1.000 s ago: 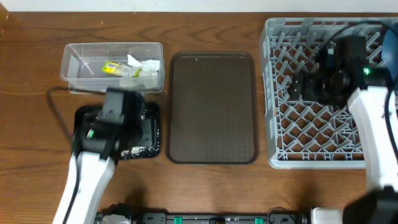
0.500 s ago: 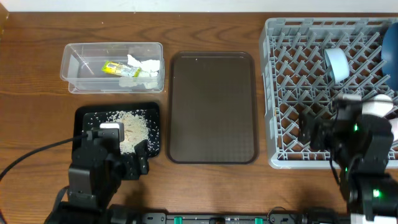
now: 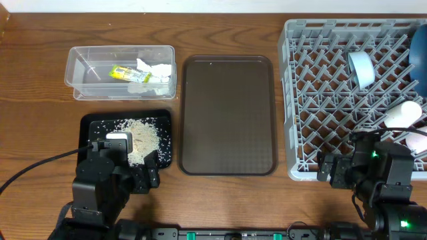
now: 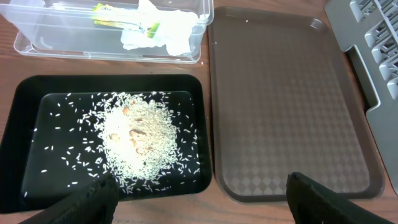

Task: Sort waste into correct bins and load items into the dishwasher rack

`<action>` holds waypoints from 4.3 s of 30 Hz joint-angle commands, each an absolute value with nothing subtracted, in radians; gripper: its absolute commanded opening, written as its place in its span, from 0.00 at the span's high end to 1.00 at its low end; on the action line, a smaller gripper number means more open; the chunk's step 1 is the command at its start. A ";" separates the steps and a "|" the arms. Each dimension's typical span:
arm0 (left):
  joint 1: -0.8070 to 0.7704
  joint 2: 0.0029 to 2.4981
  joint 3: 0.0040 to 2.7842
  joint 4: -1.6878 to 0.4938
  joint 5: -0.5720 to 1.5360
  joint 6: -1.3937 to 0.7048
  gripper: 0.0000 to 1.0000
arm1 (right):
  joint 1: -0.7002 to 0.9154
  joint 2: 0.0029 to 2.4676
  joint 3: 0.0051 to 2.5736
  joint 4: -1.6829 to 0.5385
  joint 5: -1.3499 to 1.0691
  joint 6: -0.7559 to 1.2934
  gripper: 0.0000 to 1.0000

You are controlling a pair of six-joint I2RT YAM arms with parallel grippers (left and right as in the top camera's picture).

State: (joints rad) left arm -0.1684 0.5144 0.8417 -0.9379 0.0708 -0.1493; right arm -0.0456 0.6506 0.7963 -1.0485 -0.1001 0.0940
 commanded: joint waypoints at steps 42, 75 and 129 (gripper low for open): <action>-0.169 0.511 0.834 -0.938 0.055 -0.142 0.11 | 0.020 0.005 0.010 -0.007 -0.035 -0.023 0.01; -0.169 0.511 0.834 -0.938 0.055 -0.142 0.10 | 0.020 0.006 0.006 -0.072 -0.030 -0.020 0.01; -0.061 0.009 0.004 -0.069 0.025 -0.097 0.10 | 0.020 0.006 0.006 -0.072 -0.030 -0.020 0.01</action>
State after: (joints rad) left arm -0.0662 0.0113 0.0120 -0.0204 0.0456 -0.1062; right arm 0.0116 0.0120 0.0078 -0.0700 -0.0326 -0.0120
